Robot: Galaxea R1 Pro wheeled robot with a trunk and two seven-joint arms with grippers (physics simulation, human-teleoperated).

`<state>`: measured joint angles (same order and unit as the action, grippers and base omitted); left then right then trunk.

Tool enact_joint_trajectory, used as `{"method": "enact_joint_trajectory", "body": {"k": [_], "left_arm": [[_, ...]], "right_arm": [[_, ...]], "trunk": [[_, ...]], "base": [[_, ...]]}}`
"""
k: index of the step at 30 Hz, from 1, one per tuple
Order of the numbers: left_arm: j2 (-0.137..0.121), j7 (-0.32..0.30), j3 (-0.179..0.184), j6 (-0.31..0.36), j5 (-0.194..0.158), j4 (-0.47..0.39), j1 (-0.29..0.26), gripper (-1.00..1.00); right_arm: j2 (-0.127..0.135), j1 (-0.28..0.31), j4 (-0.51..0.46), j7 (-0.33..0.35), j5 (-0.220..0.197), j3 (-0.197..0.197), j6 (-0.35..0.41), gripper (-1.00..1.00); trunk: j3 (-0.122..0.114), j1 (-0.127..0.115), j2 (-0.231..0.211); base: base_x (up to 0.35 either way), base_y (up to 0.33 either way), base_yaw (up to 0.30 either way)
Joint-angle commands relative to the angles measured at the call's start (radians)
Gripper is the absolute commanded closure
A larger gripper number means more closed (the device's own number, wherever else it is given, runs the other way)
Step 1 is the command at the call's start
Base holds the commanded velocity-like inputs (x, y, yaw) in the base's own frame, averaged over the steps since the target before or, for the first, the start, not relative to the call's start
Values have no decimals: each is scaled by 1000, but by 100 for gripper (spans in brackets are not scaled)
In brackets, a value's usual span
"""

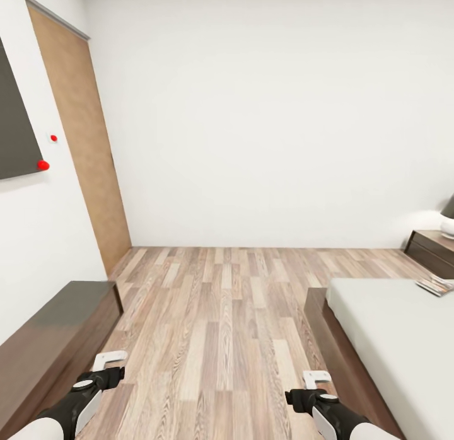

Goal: In the bedroom, move the book from the bed onto either nightstand, and place the two sandals side by side next to the bed.

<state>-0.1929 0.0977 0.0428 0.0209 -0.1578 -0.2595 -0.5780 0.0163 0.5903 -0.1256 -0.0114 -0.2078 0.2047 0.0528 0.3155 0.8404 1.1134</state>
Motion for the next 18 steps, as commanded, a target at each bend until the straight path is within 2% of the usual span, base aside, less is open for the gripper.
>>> {"method": "enact_joint_trajectory", "body": {"k": [1,18], "left_arm": [[0,4,5,2,-9,-1,0,-100],[0,4,5,-11,-9,-1,0,-100]], "right_arm": [[1,0,-2,-1,-10,8,6,-100],[1,0,-2,-2,-10,8,6,-100]], "trunk": [[1,1,1],[1,1,1]], "base": [[339,3,0],[340,1,0]]}}
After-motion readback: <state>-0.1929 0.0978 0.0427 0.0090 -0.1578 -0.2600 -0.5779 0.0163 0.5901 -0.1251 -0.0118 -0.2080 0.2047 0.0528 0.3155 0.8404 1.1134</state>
